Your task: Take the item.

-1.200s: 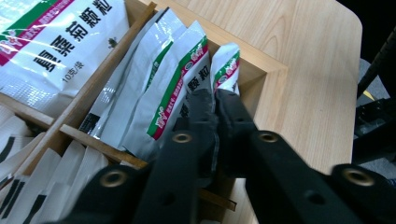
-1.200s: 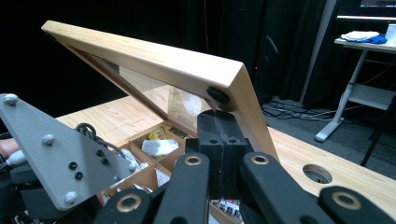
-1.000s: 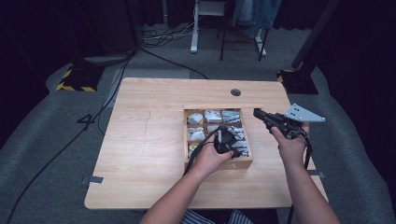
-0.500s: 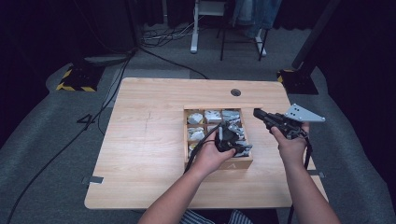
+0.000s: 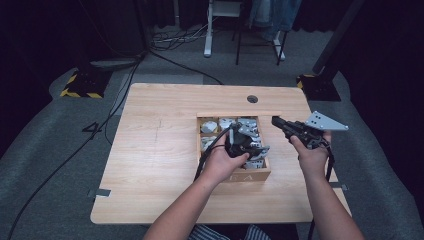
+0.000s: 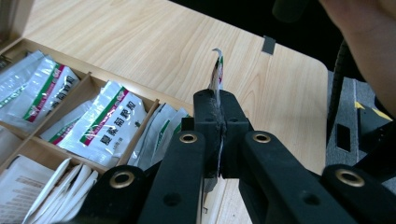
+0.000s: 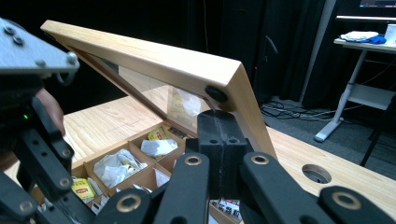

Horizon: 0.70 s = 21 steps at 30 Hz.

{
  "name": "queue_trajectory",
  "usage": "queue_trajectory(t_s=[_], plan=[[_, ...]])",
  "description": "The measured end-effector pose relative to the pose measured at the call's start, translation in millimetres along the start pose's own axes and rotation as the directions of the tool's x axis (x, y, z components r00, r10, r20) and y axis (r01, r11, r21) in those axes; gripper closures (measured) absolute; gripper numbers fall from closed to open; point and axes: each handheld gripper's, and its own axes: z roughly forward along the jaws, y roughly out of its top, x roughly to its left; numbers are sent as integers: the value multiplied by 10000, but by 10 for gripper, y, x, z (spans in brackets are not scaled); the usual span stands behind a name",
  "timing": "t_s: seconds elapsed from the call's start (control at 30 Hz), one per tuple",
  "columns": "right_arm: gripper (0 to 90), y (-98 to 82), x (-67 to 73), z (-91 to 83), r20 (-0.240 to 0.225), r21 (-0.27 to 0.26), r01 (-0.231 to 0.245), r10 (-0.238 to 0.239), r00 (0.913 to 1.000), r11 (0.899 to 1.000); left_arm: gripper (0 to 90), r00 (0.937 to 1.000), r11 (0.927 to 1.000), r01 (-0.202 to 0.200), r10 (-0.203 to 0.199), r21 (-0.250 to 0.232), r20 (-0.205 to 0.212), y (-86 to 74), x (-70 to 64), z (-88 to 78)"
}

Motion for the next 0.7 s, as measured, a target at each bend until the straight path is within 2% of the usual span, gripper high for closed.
queue_trajectory(t_s=[0.2, 0.33, 0.37, 0.7], plan=[[900, 0, 0, 0, 1, 2, 4, -4, 10000, 10000, 888, 9999, 9995, -59, 55, -303, -113, 15, -17, -172], [900, 0, 2, -3, -4, 26, -4, 4, 10000, 10000, 888, 9996, 9986, -151, 138, -515, -260, 0, -41, -367], [900, 0, 2, -3, -4, 29, 0, 0, 10000, 10000, 888, 9996, 9986, -151, 138, -515, -260, 0, -41, -367], [900, -9, 8, 10, -2, 131, 8, -8, 10000, 9999, 886, 9941, 9967, -659, 615, -472, -894, -97, -112, -795]])
